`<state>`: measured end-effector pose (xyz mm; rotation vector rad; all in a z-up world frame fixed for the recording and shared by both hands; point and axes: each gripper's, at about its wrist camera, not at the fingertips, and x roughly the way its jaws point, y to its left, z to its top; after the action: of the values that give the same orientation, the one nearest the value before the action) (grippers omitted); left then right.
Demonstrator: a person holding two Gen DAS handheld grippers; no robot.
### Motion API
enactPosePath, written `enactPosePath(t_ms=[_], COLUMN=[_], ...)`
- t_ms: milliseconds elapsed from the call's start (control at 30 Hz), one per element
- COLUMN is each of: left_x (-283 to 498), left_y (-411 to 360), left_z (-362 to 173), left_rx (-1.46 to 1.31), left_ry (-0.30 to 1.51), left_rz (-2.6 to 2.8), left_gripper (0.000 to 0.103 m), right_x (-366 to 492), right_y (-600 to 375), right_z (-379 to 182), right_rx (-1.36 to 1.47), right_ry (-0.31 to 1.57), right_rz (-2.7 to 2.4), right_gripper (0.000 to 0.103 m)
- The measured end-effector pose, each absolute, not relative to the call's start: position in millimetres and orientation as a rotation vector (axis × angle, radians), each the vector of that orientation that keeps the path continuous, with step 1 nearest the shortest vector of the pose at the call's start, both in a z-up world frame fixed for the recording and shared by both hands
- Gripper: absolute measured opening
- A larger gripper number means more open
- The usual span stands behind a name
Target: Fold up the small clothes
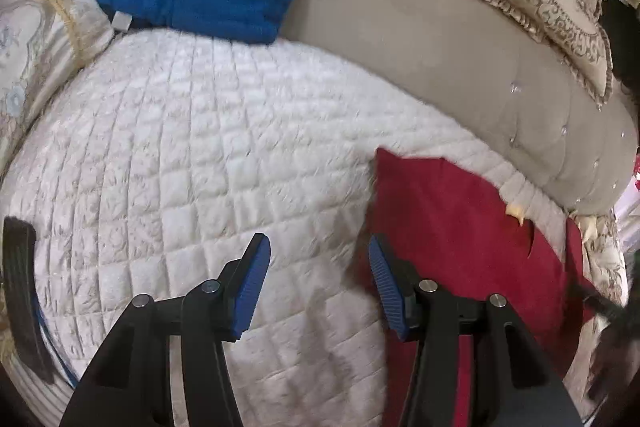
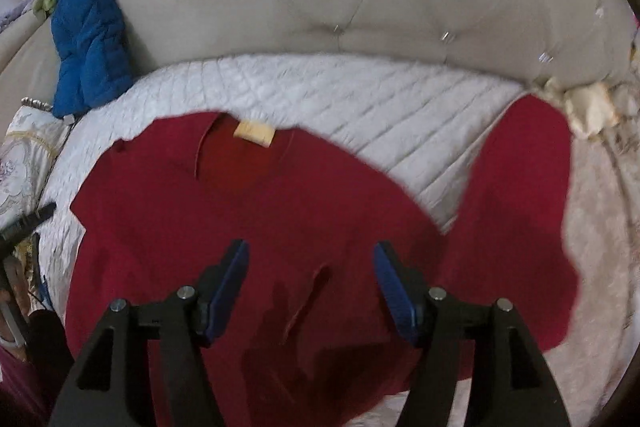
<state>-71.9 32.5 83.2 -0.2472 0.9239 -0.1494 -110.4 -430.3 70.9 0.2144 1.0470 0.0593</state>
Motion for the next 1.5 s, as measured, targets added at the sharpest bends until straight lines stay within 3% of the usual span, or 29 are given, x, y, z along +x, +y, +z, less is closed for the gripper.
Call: enactPosePath(t_ms=[67, 100, 133, 200, 333, 467, 533, 600, 700, 833, 867, 967, 1167, 1267, 1400, 1500], left_x=[-66, -63, -58, -50, -35, -28, -26, -26, -24, -22, -22, -21, -12, -14, -19, -24], left_y=[15, 7, -5, -17, -33, -32, -27, -24, -19, -15, -14, -8, -2, -1, -8, -24], left_z=[88, 89, 90, 88, 68, 26, 19, 24, 25, 25, 26, 31, 34, 42, 51, 53], left_rx=[-0.183, -0.155, -0.122, -0.087, -0.089, -0.097, -0.112, -0.114, -0.117, -0.134, -0.134, -0.124, -0.134, -0.144, -0.172, -0.139], left_ry=[0.918, 0.92, 0.925, 0.935, 0.956, 1.058, 1.073, 1.055, 1.045, 1.048, 1.041, 1.018, 1.004, 0.961, 0.918, 0.918], left_rz=[-0.146, -0.143, -0.138, -0.13, -0.098, -0.077, -0.087, -0.078, -0.055, -0.057, -0.059, -0.045, -0.036, -0.053, -0.118, -0.163], left_gripper=[0.03, 0.03, 0.03, 0.03, 0.03, 0.03, 0.03, 0.03, 0.03, 0.03, 0.03, 0.03, 0.03, 0.03, 0.03, 0.03], right_x=[-101, -96, -103, -106, -122, -117, -110, -105, -92, -45, -35, -10, 29, 20, -28, -64], right_y=[-416, -408, -404, -401, -421, -445, -446, -439, -413, -324, -302, -238, -201, -217, -253, -285], right_z=[51, 44, 36, 50, 91, 84, 74, 81, 99, 103, 100, 86, 42, 52, 70, 61], right_rx=[0.163, 0.103, 0.055, 0.041, 0.044, 0.051, 0.085, 0.142, 0.25, 0.232, 0.2, 0.113, -0.073, 0.026, 0.077, 0.059], right_ry=[1.054, 1.075, 1.089, 1.047, 0.935, 0.983, 1.049, 1.032, 0.922, 0.92, 0.925, 0.953, 0.98, 0.993, 0.978, 0.996], right_rz=[0.053, 0.032, 0.012, 0.011, -0.069, -0.191, -0.186, -0.176, -0.049, 0.242, 0.277, 0.384, 0.246, 0.272, 0.301, 0.195], right_gripper=[0.064, 0.038, 0.021, 0.006, 0.006, 0.009, 0.018, 0.044, 0.055, 0.055, 0.053, 0.027, 0.021, 0.023, 0.04, 0.042])
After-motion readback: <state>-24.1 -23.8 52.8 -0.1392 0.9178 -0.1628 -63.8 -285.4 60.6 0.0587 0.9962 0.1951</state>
